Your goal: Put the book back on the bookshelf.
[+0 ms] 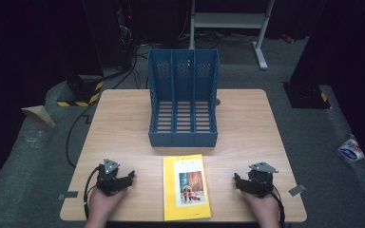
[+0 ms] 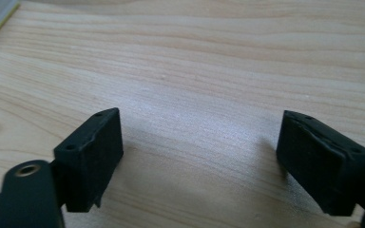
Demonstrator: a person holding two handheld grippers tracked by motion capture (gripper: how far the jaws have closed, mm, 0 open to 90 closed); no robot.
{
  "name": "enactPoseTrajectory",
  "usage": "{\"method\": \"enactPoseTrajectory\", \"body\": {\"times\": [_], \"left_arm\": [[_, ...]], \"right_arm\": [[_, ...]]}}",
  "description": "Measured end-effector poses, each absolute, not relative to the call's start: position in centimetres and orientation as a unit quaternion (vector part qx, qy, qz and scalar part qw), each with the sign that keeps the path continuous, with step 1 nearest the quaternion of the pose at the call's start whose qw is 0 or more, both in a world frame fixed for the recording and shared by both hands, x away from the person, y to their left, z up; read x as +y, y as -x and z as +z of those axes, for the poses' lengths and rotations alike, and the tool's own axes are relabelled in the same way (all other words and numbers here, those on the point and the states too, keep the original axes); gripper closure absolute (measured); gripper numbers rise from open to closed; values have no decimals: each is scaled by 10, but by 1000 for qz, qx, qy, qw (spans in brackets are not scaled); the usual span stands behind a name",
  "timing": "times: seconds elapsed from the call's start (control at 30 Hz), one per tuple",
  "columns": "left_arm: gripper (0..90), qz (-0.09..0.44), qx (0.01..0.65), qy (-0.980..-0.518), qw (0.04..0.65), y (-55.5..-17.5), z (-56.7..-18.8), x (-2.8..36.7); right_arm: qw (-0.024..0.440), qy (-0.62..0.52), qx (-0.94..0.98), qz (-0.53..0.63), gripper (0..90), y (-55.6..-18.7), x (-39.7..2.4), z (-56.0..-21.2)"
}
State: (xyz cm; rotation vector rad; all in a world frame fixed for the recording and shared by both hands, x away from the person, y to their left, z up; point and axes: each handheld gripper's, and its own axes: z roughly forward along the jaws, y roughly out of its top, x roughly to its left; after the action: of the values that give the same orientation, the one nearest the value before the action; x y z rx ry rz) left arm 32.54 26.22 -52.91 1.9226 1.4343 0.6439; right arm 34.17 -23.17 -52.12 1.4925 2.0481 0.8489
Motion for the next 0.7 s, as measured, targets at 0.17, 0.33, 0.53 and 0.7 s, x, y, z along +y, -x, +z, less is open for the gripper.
{"method": "enactPoseTrajectory", "body": {"times": [0.17,0.33,0.53,0.7], "left_arm": [[215,236,539,-741,322,-326,-528,264],[280,227,532,-746,330,-323,-522,256],[381,198,501,-749,386,-314,-513,235],[380,176,477,-763,398,-308,-514,206]], "right_arm": [[237,-535,738,336,244,-336,-232,-514],[238,-522,735,361,285,-329,-223,-506],[207,-510,738,391,307,-321,-206,-498],[184,-478,758,403,306,-314,-185,-497]]}}
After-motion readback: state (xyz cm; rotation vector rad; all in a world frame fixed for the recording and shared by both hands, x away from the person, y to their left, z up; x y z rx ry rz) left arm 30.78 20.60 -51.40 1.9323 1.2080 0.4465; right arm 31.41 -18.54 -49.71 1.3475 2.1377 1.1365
